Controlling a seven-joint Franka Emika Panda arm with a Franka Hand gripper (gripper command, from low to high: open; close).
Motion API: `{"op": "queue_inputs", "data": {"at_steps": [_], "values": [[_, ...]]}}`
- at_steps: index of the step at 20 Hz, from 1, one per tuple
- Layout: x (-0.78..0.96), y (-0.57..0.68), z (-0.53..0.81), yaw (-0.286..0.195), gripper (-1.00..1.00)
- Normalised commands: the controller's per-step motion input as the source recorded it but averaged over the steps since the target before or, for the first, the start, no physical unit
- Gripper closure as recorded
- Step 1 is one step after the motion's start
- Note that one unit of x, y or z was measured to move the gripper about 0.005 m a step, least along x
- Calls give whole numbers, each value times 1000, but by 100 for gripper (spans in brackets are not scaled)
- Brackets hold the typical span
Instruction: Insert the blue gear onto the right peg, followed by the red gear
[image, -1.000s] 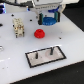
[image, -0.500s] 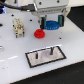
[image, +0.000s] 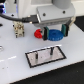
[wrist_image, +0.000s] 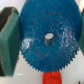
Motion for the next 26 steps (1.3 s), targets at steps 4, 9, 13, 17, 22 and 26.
{"op": "queue_inputs", "data": {"at_steps": [4, 9, 13, 17, 22, 26], "values": [[529, -70, -20, 0, 100], [326, -82, -70, 0, 100], [190, -122, -116, 0, 100], [221, -153, -71, 0, 100], [179, -63, -90, 0, 100], [187, -27, 35, 0, 100]]}}
